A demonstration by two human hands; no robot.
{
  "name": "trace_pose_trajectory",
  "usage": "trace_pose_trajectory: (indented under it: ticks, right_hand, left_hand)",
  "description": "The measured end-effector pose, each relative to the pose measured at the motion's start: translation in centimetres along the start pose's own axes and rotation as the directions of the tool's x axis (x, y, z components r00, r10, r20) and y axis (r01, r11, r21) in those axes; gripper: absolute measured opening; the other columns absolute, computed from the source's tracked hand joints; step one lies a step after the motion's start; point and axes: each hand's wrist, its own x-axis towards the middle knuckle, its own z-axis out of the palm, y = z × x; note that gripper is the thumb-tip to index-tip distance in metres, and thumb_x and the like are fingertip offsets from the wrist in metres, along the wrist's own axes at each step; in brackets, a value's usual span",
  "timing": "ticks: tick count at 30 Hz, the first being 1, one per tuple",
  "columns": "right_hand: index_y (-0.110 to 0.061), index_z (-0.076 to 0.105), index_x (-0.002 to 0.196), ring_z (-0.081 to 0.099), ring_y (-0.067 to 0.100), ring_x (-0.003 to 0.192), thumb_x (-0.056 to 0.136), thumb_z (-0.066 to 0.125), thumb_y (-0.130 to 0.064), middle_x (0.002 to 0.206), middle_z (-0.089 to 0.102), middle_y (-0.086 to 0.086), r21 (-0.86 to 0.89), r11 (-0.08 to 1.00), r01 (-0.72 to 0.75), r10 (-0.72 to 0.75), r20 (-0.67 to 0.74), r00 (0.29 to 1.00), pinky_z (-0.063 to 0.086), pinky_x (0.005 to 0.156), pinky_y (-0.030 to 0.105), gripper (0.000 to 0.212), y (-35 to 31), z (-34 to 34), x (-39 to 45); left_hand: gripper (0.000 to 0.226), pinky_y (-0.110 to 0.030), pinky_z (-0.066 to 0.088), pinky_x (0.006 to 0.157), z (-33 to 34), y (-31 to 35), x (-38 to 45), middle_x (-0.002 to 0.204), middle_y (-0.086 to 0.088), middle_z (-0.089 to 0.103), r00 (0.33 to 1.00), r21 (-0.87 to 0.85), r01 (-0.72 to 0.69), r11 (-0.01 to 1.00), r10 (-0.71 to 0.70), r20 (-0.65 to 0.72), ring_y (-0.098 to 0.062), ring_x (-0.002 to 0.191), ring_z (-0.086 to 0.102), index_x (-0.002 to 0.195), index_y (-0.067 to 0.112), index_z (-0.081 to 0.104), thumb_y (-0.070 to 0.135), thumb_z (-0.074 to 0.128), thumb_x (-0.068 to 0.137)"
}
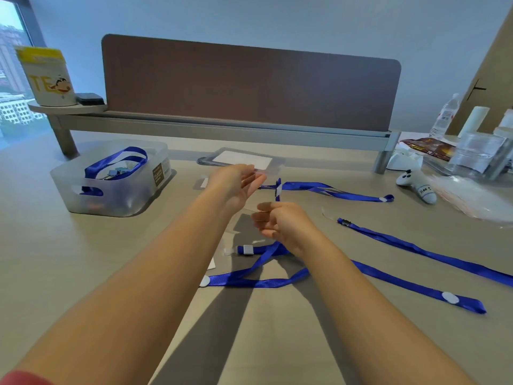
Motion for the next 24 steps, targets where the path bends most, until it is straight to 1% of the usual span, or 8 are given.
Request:
trace_pose_trajectory:
  ticks: [4,9,11,14,16,18,20,24]
  right_hand:
    - [-0.022,0.023,0.145,0.047,0.026,0.124,0.087,0.033,0.013,0.143,0.041,0.01,0.301,0.954,0.017,-0.05,0.101,0.994,0.039,0.101,0.037,0.069,1.0,0.3,0.9]
    - [-0.021,0.019,0.145,0.039,0.029,0.13,0.086,0.031,0.013,0.149,0.032,0.013,0.526,0.833,0.172,-0.146,-0.091,0.985,0.035,0.104,0.04,0.07,0.5,-1.2,1.3]
    - [-0.008,0.035,0.135,0.044,0.027,0.122,0.087,0.034,0.008,0.136,0.042,0.017,0.563,0.791,0.24,-0.16,-0.188,0.969,0.029,0.112,0.044,0.051,0.0,-2.9,1.2]
    - [-0.008,0.048,0.083,0.052,0.017,0.09,0.088,0.038,-0.005,0.084,0.049,0.005,0.579,0.766,0.281,-0.116,-0.304,0.945,0.029,0.114,0.042,0.012,-1.1,-6.3,1.9]
    - [-0.014,0.041,0.068,0.055,0.016,0.078,0.089,0.04,-0.011,0.069,0.041,0.001,0.556,0.775,0.299,-0.054,-0.414,0.909,0.039,0.105,0.037,0.022,-2.1,-9.1,2.4]
    - [-0.014,0.039,0.064,0.045,0.013,0.059,0.091,0.04,-0.012,0.064,0.041,0.001,0.528,0.78,0.336,-0.024,-0.511,0.859,0.047,0.08,0.028,0.027,-3.0,-12.1,2.4]
    - [-0.01,0.047,0.069,0.043,0.01,0.057,0.093,0.04,-0.012,0.075,0.053,0.005,0.51,0.765,0.394,-0.055,-0.557,0.829,0.045,0.078,0.027,0.025,-4.2,-14.9,2.1]
    - [-0.006,0.05,0.106,0.053,0.01,0.067,0.092,0.044,-0.008,0.103,0.06,0.01,0.396,0.778,0.487,-0.111,-0.677,0.728,0.049,0.079,0.027,0.016,-8.2,-19.6,1.1]
  left_hand:
    - [0.01,-0.018,0.055,0.051,0.5,0.4,-0.8,0.076,-0.013,0.061,0.998,-0.013,0.034,0.999,-0.033,0.051,-0.018,0.067,0.063,0.075,0.003,0.055,0.002,0.053,0.085]
    - [0.012,-0.021,0.057,0.059,0.1,0.4,-0.3,0.077,-0.013,0.06,0.999,-0.027,0.035,0.999,-0.034,0.043,-0.018,0.068,0.062,0.075,0.002,0.053,0.001,0.05,0.087]
    - [0.007,-0.021,0.054,0.066,0.3,-0.2,0.3,0.083,-0.014,0.06,1.0,-0.001,0.014,1.0,-0.014,0.009,-0.019,0.076,0.063,0.082,0.002,0.054,0.001,0.049,0.087]
    - [0.013,-0.019,0.051,0.069,1.5,-1.7,1.2,0.103,-0.019,0.06,0.999,0.038,0.005,0.999,-0.004,-0.034,-0.024,0.092,0.062,0.099,0.0,0.053,-0.001,0.048,0.087]
    - [0.017,-0.019,0.051,0.071,3.1,-2.9,1.7,0.107,-0.021,0.059,1.0,0.073,0.011,0.997,-0.009,-0.023,-0.025,0.095,0.061,0.104,-0.002,0.051,-0.003,0.047,0.087]
    - [0.023,-0.022,0.05,0.077,5.2,-4.0,2.0,0.099,-0.019,0.059,0.999,0.105,0.044,0.993,-0.044,0.0,-0.027,0.103,0.061,0.111,-0.005,0.049,-0.003,0.046,0.088]
    - [0.025,-0.025,0.049,0.08,7.7,-4.8,2.3,0.095,-0.017,0.058,0.995,0.119,0.092,0.989,-0.096,0.026,-0.028,0.109,0.059,0.113,-0.006,0.049,-0.002,0.046,0.088]
    - [0.018,-0.022,0.052,0.072,12.8,-5.2,2.7,0.083,-0.013,0.058,0.985,0.08,0.118,0.99,-0.127,0.114,-0.026,0.103,0.061,0.106,-0.004,0.051,-0.002,0.046,0.088]
